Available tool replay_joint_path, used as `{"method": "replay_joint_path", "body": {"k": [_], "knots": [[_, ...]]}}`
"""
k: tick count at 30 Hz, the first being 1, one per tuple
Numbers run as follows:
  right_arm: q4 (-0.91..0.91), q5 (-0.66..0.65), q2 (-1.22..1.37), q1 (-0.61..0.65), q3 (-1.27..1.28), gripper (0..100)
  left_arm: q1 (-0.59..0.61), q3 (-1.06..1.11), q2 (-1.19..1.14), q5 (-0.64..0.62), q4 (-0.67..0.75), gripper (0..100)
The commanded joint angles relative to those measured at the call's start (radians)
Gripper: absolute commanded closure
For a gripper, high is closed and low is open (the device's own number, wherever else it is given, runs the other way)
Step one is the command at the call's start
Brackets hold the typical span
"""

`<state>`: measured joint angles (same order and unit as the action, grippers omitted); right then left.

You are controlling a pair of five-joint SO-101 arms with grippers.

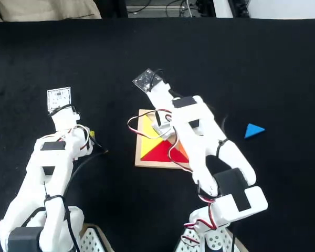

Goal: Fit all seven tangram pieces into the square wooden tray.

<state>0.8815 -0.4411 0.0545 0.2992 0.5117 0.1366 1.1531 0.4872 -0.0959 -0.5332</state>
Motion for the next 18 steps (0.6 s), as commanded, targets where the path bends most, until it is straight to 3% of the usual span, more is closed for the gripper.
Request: {"method": "replay_joint_path", "body": {"k": [1, 7, 12, 18], "knots": [[-0.044, -0.006, 0.013, -0.003, 0.004, 95.3, 0.001, -0.039, -0.002, -0.005, 0.017, 81], [-0.046, 0.002, 0.065, -0.005, -0.024, 95.3, 0.001, -0.041, -0.002, -0.005, 0.017, 81], [-0.009, 0.074, -0.051, -0.015, -0.013, 95.3, 0.001, -0.041, -0.002, -0.005, 0.017, 81], [-0.009, 0.071, -0.156, -0.051, 0.091, 95.3, 0.001, -0.041, -0.002, -0.005, 0.017, 81]]}}
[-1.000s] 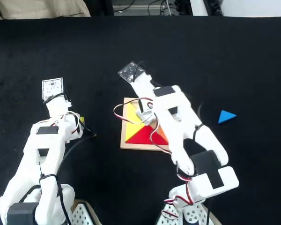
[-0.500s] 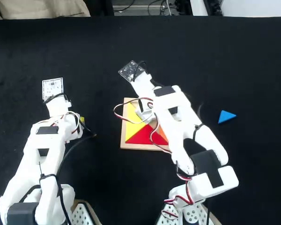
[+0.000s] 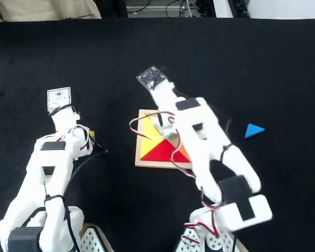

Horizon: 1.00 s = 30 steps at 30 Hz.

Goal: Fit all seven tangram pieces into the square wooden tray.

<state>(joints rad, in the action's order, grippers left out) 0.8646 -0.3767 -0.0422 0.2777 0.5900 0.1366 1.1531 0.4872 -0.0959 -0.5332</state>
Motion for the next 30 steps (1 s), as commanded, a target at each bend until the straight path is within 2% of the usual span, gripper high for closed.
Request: {"method": "replay_joint_path", "body": {"k": [1, 9, 13, 19, 26, 30], "knots": [[0.008, 0.005, -0.059, -0.029, 0.019, 95.3, 0.001, -0.041, -0.002, -0.005, 0.017, 81], [0.003, 0.005, -0.042, -0.028, 0.025, 95.3, 0.001, -0.036, -0.002, -0.005, 0.017, 81], [0.005, -0.052, 0.050, -0.029, -0.015, 95.3, 0.001, -0.036, -0.002, -0.005, 0.017, 81], [0.008, -0.057, 0.168, -0.025, -0.101, 95.3, 0.001, -0.038, -0.002, -0.005, 0.017, 81], [0.005, -0.057, 0.147, -0.025, -0.110, 95.3, 0.001, -0.038, -0.002, -0.005, 0.017, 81], [0.057, 0.014, 0.050, -0.037, -0.108, 99.0, 0.001, -0.039, -0.002, -0.005, 0.017, 81]]}}
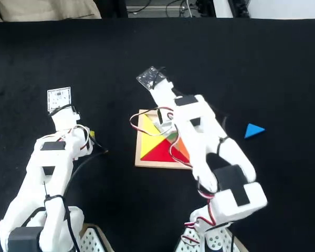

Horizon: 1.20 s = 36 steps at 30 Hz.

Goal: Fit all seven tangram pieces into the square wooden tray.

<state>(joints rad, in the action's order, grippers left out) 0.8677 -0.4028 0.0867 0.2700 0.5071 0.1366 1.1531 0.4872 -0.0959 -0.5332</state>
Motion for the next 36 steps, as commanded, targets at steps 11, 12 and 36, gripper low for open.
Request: {"method": "replay_joint_path", "body": {"k": [11, 12, 36], "knots": [[0.163, 0.044, -0.263, -0.060, 0.099, 98.7, 0.001, -0.039, -0.002, -0.005, 0.017, 81], [0.155, 0.044, -0.232, -0.060, 0.090, 98.7, 0.001, -0.039, -0.002, -0.005, 0.017, 81], [0.005, 0.095, 0.085, 0.048, -0.196, 98.8, 0.001, -0.039, -0.002, -0.005, 0.017, 81]]}}
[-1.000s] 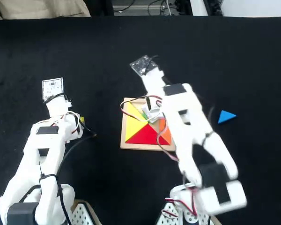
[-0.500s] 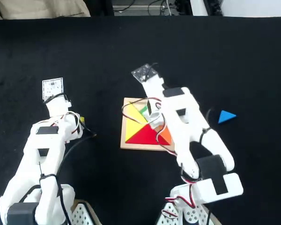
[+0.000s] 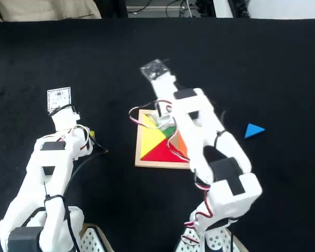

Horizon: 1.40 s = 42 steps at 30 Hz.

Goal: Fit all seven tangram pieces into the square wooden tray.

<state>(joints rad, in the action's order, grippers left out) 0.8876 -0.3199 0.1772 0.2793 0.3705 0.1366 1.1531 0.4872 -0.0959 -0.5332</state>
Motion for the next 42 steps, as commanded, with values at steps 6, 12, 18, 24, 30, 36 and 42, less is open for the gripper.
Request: {"method": "replay_joint_path", "body": {"k": [6, 12, 18, 24, 30, 36, 42], "knots": [[-0.031, 0.012, -0.001, 0.051, -0.074, 98.8, 0.001, -0.039, -0.002, -0.005, 0.017, 81], [-0.023, 0.012, 0.077, 0.046, -0.119, 98.8, 0.001, -0.036, -0.002, -0.005, 0.017, 81], [0.034, -0.021, 0.139, 0.049, -0.171, 98.8, 0.001, -0.036, -0.002, -0.005, 0.017, 81], [0.091, -0.023, 0.137, 0.051, -0.168, 98.8, 0.001, -0.036, -0.002, -0.005, 0.017, 81], [0.100, -0.025, 0.136, 0.071, -0.139, 98.8, 0.001, -0.038, -0.002, -0.005, 0.017, 81], [0.104, -0.074, 0.134, 0.140, -0.105, 98.8, 0.001, -0.038, -0.002, -0.005, 0.017, 81], [0.104, -0.097, 0.134, 0.144, -0.101, 98.8, 0.001, -0.038, -0.002, -0.005, 0.017, 81]]}}
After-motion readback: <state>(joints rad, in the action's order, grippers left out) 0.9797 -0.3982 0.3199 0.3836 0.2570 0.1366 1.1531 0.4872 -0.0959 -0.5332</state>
